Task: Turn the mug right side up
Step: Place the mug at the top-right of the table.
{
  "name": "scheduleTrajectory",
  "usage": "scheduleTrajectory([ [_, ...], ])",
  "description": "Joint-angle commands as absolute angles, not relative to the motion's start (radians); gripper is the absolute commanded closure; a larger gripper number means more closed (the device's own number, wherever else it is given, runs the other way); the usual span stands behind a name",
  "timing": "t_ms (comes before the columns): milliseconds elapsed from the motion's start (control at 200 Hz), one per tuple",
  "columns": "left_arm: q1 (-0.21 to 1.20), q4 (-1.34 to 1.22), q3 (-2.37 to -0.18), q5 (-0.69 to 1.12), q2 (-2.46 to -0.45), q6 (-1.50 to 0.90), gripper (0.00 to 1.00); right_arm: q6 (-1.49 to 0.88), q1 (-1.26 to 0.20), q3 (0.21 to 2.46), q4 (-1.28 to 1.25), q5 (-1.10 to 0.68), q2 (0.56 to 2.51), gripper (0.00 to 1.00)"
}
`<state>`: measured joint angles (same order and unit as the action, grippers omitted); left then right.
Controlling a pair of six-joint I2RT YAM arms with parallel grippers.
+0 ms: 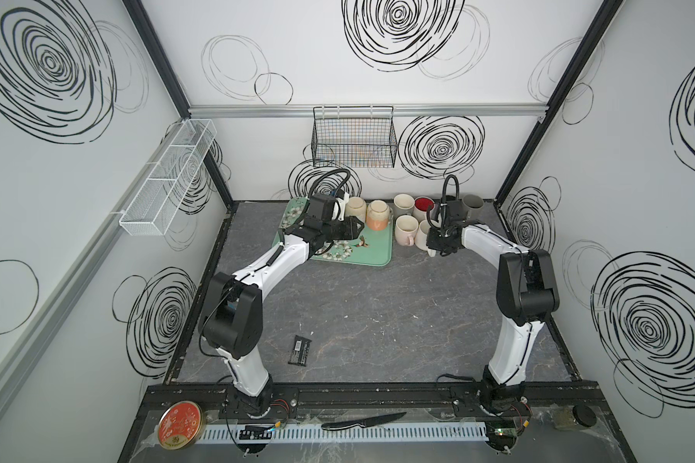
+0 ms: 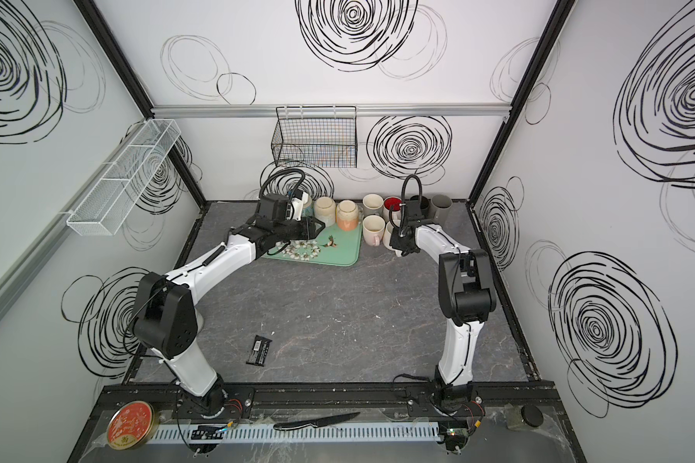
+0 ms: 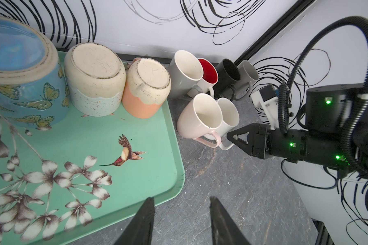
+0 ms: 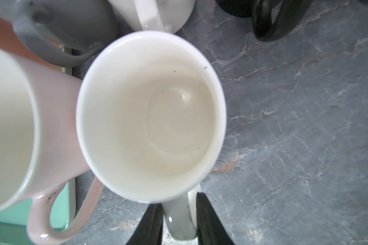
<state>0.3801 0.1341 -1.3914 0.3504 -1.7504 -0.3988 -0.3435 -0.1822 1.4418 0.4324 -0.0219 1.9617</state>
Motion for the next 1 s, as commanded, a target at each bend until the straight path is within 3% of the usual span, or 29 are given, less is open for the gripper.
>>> scheduleTrajectory([
  [0,0.369,0.129,-1.376,0.357,-1.715,-0.373,0.53,-0.354,-0.182,1.457,0.428,-0.034,1.941,0.71],
  [460,0.361,0.141,-1.376,0.357,-1.703,-0.367,0.53,-0.346,-0.177,1.523,0.435,-0.035,1.988,0.74],
  [841,0.335,0.15,-1.391,0.328,-1.701,-0.367,0.52,-0.31,-0.21,1.53,0.471,0.029,1.906,0.69],
  [991,0.281,0.176,-1.392,0.205,-1.691,-0.396,0.42,-0.314,-0.224,1.51,0.457,0.02,1.85,0.69],
])
